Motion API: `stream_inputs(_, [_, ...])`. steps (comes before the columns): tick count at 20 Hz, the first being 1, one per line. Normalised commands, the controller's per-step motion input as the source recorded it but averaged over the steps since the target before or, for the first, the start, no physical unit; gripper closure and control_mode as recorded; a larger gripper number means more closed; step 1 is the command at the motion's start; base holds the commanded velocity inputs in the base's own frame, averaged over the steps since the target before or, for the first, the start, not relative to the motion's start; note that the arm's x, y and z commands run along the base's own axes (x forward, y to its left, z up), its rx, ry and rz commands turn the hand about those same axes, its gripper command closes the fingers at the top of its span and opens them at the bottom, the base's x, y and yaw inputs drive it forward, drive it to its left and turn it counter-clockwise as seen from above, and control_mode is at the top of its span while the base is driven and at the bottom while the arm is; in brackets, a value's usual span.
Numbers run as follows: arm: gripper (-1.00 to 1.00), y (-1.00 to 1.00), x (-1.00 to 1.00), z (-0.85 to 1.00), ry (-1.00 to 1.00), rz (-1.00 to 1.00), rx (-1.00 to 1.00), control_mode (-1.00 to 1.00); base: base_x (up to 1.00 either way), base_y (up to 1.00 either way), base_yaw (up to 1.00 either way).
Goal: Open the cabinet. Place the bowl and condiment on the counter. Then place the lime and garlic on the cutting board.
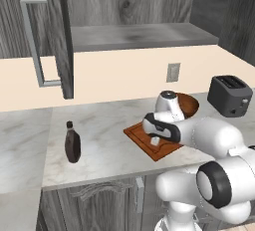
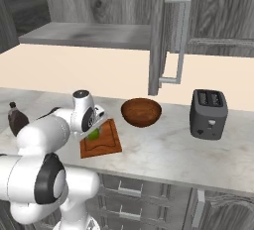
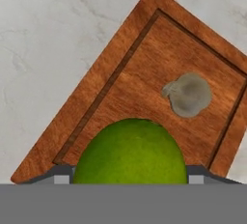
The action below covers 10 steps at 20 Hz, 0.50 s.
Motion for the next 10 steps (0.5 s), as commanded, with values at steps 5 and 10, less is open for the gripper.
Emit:
stream_inputs(5, [1.0, 0.0, 0.0, -0.27, -0.04, 0.01, 0.0, -1.0, 0.0, 0.0, 0.0])
stream_inputs(10, [1.0, 0.0, 0.02, -0.28, -0.02, 0.0, 0.0, -1.0, 0.0, 0.0, 0.0])
